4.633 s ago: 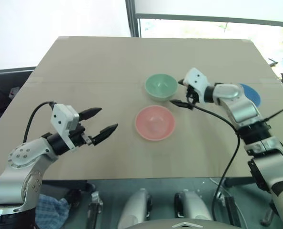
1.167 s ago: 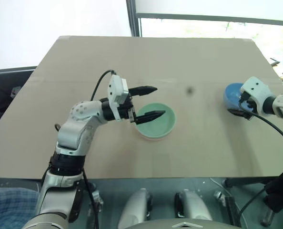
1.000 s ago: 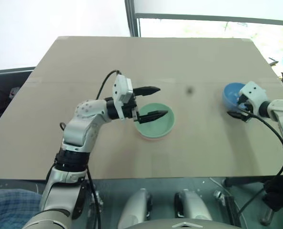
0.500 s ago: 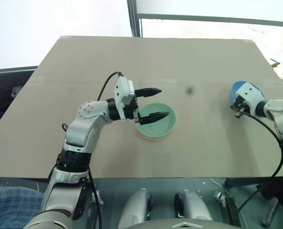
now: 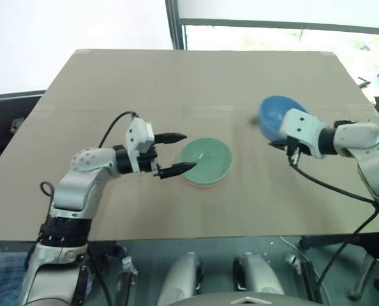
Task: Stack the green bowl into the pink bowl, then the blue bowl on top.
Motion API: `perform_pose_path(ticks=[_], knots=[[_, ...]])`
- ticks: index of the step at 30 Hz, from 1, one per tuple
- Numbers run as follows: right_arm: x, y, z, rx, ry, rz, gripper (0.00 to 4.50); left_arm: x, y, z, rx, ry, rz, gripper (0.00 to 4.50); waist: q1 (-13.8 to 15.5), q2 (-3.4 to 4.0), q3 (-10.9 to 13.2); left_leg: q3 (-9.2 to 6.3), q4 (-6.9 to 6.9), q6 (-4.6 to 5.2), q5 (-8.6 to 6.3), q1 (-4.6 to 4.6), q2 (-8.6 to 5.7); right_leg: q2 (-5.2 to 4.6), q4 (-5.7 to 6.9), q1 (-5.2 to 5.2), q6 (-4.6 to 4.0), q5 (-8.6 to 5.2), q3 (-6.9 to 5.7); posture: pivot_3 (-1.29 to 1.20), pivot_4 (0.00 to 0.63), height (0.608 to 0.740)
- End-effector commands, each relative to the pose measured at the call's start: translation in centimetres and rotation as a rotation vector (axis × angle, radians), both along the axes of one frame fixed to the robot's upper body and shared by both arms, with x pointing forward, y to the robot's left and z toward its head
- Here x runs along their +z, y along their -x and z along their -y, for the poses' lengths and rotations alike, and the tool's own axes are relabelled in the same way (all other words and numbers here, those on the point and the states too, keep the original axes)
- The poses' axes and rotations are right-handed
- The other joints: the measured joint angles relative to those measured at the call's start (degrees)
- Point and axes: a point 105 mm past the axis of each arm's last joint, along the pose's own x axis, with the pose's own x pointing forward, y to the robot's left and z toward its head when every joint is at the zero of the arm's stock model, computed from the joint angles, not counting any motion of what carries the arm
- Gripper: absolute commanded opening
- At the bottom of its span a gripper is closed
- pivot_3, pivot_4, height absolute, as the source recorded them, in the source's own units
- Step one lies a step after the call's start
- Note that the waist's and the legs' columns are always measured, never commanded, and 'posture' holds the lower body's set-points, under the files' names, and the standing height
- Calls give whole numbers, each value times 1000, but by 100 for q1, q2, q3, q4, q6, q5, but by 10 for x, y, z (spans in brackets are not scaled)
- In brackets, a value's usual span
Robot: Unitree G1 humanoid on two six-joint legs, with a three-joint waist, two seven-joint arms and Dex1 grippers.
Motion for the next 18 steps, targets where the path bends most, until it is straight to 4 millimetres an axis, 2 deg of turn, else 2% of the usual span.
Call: perform_pose_path(ticks=[1,6,12,15,16,18], knots=[[16,19,-31,111,-18,53,18,13,2,-21,51,-38,55,4500,16,-1,-1,-3,0,0,0,0,-2,-3,-1,-5,-1,0,-4,0,150,740],[17,37,-66,239,-12,66,18,12,3,-41,110,-69,43,4500,22,-1,0,-2,-2,-3,1,-4,-12,-14,-6,-6,-1,0,-3,0,150,740],[15,46,-82,302,-14,65,18,11,6,-51,134,-90,36,4500,16,-2,-1,-2,-3,-3,1,-7,-14,-15,-6,-11,-1,0,-4,0,150,740],[18,44,-86,308,-29,73,1064,10,5,-52,137,-92,35,4500,1,-2,-1,-3,-3,-2,0,-7,-14,-15,-5,-12,-1,0,-4,0,150,740],[18,45,-87,311,-32,72,1630,11,5,-52,136,-91,35,4500,-6,-2,-1,-2,-3,-2,0,-7,-14,-15,-5,-12,-1,0,-4,0,150,740],[19,45,-88,306,-41,82,2384,11,5,-51,133,-89,36,4500,-23,-2,-1,-3,-4,-2,0,-6,-14,-15,-4,-12,-1,0,-4,0,150,740]])
